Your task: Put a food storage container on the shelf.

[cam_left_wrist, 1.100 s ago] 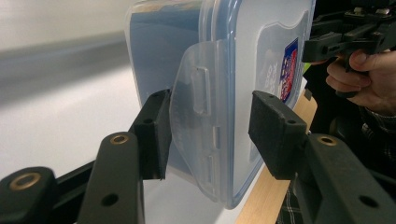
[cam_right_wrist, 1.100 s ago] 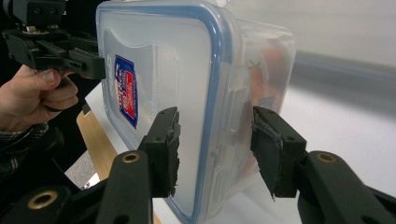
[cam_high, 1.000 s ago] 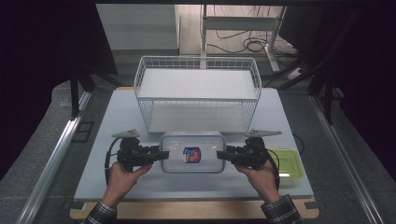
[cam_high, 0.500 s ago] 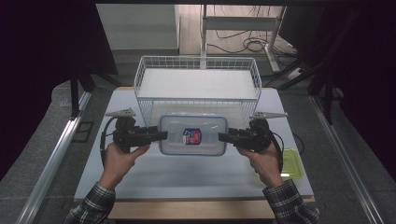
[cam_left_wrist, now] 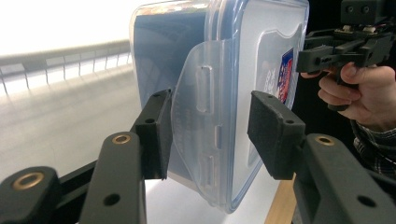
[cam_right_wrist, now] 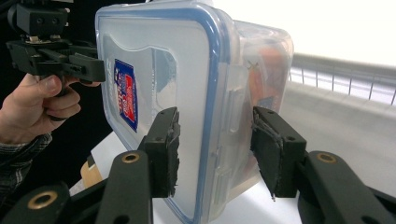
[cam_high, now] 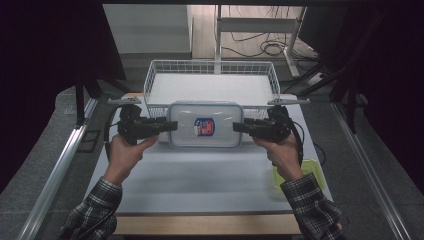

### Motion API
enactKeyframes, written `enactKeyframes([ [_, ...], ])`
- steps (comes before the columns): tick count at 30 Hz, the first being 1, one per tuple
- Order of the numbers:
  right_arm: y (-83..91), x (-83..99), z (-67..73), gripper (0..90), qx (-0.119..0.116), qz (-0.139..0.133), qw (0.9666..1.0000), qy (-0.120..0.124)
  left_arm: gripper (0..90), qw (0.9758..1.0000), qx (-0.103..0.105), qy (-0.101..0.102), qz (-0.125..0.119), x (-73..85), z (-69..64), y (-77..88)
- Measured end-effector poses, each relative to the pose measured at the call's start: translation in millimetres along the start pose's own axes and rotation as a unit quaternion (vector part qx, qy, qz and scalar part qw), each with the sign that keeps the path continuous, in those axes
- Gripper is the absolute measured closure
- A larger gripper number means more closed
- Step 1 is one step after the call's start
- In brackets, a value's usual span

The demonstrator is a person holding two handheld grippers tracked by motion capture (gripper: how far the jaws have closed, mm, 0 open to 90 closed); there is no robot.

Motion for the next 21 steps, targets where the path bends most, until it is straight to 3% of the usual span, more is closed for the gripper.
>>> enactKeyframes([
  [14,-0.2,-48.9,-7.4,52.8,0.007,-0.016,0.9998,0.003,51.7,0.9998,0.002,-0.006,-0.017,-43.4,6.0,0.6],
  [21,-3.2,-66.7,-17.2,52.6,0.01,-0.023,0.9997,-0.009,51.7,0.9998,-0.001,-0.007,-0.018,-63.3,13.3,-4.2],
])
Point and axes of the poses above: each handheld gripper's, and its own axes: y roughly backward along the jaws, x roughly out of its underside, z roughly to its left, the point moved 7 cm from there along -y, roughly forward along the jaws, and after that the axes turned 15 degrees about x, right-handed, at the moved point
